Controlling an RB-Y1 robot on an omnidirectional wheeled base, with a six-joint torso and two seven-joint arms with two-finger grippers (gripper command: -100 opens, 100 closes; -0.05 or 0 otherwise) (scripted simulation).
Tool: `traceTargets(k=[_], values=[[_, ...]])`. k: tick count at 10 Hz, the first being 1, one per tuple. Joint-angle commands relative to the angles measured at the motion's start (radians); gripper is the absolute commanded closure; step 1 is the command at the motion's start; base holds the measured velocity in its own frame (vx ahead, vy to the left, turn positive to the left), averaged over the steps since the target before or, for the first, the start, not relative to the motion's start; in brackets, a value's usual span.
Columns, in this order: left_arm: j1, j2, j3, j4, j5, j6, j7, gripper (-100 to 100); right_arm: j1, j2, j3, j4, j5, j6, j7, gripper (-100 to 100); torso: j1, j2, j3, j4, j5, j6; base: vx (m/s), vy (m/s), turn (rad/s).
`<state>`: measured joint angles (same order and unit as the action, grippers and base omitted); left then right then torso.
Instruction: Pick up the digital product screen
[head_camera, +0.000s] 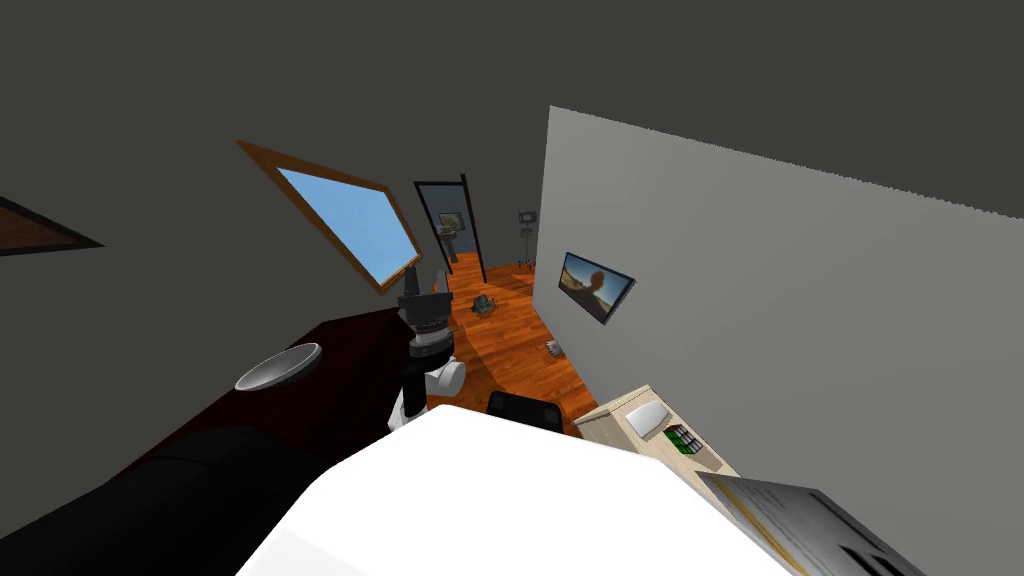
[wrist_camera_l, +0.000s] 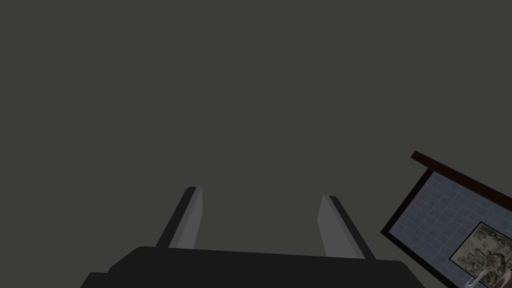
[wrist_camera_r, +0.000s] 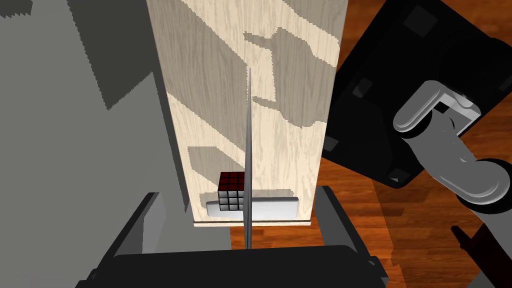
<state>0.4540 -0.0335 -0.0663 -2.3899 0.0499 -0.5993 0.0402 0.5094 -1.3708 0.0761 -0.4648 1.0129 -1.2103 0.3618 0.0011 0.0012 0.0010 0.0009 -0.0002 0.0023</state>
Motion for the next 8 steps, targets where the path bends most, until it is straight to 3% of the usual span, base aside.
traceTargets(k=[1,2,4,5,8], values=[[0.0,0.0,0.0,0.0,0.0,0.0,0.0,0,-0.029,0.021,-0.016,0.038,0.039,-0.015,0.001,-100,0.0,0.0,0.0,0.0,0.0,0.0,-0.037,0.008,0.126],[0.0,0.0,0.0,0.0,0.0,0.0,0.0,0,-0.05,0.036,-0.026,0.065,0.066,-0.025,0.002,-100,0.0,0.0,0.0,0.0,0.0,0.0,-0.048,0.007,0.098],[0.0,0.0,0.0,0.0,0.0,0.0,0.0,0,-0.04,0.033,-0.026,0.053,0.059,-0.019,-0.002,-100,0.0,0.001,0.0,0.0,0.0,0.001,-0.024,0.002,0.01],[0.0,0.0,0.0,0.0,0.0,0.0,0.0,0,-0.042,0.034,-0.026,0.056,0.061,-0.021,0.0,100,0.0,-0.001,0.0,0.0,0.0,0.001,0.0,0.0,0.0],[0.0,0.0,0.0,0.0,0.0,0.0,0.0,0,-0.042,0.033,-0.025,0.056,0.06,-0.026,-0.001,100,-0.003,-0.001,0.0,0.0,-0.002,0.0,0.0,0.0,0.0]])
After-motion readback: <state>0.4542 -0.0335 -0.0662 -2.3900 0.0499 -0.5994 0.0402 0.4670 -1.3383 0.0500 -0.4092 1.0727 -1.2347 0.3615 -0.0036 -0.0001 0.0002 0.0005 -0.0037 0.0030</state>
